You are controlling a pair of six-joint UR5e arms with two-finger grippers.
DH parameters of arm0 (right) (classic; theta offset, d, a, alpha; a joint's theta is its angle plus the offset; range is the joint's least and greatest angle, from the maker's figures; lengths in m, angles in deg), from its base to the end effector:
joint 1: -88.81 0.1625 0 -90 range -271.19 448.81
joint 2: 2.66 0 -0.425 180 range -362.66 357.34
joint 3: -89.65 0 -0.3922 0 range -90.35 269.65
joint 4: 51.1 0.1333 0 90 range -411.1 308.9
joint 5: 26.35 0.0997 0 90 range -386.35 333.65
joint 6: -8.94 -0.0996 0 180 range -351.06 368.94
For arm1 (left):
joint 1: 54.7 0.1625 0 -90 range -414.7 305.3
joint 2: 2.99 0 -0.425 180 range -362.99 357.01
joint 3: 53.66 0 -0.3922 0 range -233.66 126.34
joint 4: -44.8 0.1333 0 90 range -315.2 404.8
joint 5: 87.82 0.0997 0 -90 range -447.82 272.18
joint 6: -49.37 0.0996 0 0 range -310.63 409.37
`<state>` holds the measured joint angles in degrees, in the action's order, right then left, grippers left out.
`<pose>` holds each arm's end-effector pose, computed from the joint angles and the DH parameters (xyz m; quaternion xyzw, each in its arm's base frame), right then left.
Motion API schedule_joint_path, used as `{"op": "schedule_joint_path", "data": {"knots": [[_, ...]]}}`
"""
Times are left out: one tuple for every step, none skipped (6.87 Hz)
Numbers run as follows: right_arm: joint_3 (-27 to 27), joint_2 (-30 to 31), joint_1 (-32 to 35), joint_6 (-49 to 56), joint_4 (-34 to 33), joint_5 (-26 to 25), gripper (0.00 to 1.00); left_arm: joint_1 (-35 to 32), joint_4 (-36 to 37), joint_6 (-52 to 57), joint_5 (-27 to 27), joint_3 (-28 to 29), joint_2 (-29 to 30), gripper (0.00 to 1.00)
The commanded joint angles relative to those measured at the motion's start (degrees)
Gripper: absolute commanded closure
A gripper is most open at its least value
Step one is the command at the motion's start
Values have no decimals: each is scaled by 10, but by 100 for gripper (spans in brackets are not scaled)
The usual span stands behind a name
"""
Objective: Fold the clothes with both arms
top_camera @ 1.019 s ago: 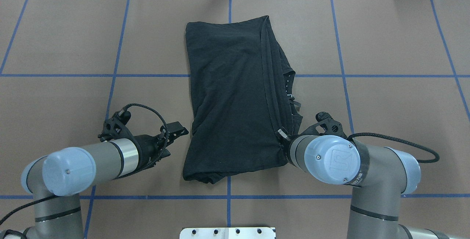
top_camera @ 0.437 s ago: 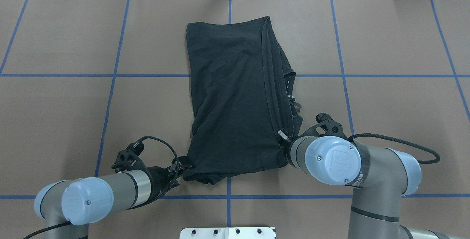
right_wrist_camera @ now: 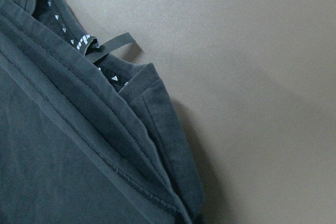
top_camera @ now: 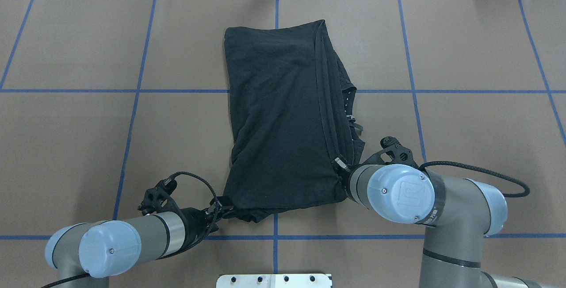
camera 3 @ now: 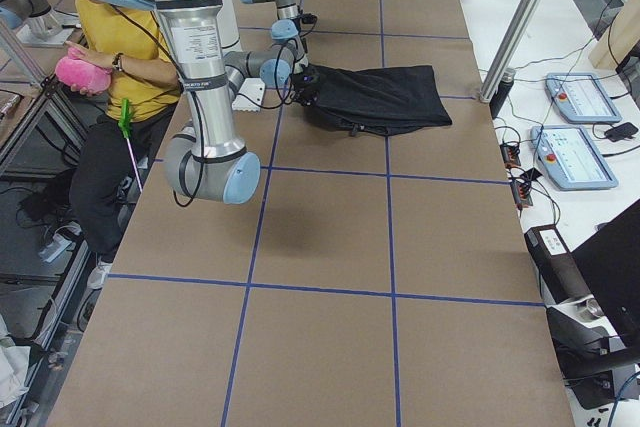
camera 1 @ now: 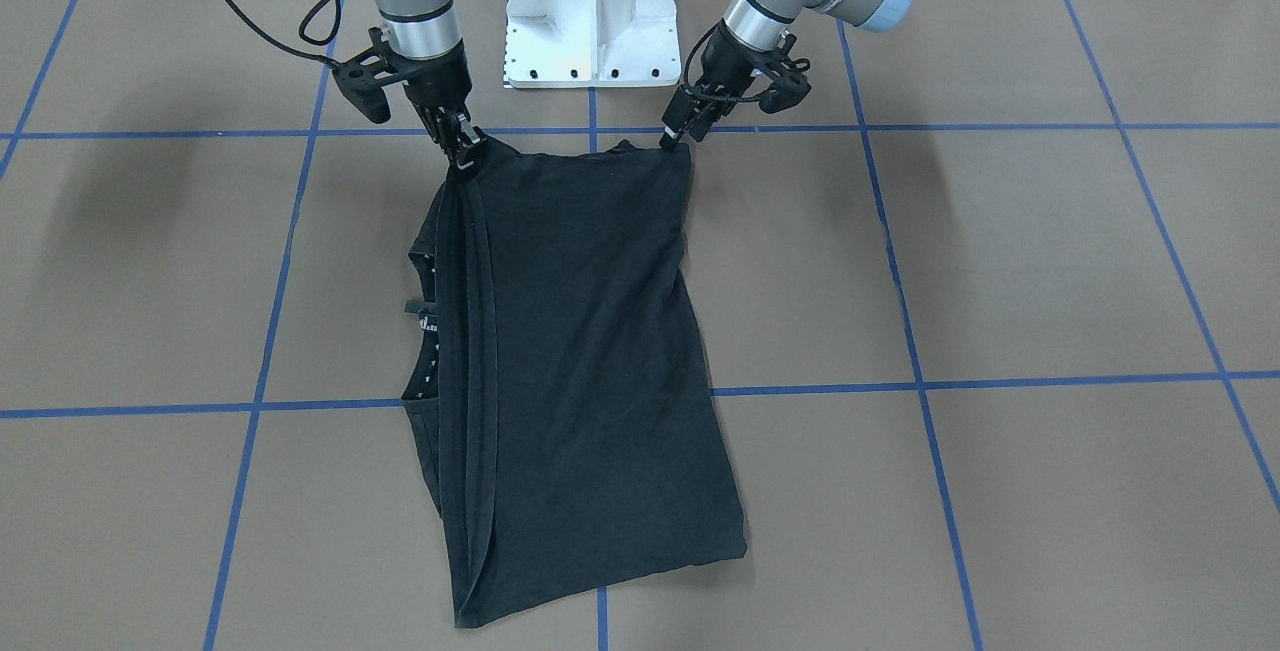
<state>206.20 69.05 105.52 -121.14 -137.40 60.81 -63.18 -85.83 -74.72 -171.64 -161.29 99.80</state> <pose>-0.4890 -0.2911 0.2806 -0.0611 -0.4070 0.4423 0.7969 0.5310 -0.2248 0.3162 -0.0858 0.5755 -0.3242 0.7459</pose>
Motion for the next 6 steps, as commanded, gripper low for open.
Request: {"op": "schedule_joint_path", "data": {"knots": [[-1,0,0,0,0,0,100,0,-1,0,1,2,4,32],[-1,0,0,0,0,0,100,-3,-1,1,1,1,5,32],[-1,0,0,0,0,0,100,-7,-1,2,1,1,5,31],[0,0,0,1,0,0,100,-11,-1,2,8,-6,5,29],[0,0,1,0,0,0,100,-11,-2,2,15,-6,5,29],[0,0,1,1,0,0,100,-8,-5,2,16,0,6,29]]}}
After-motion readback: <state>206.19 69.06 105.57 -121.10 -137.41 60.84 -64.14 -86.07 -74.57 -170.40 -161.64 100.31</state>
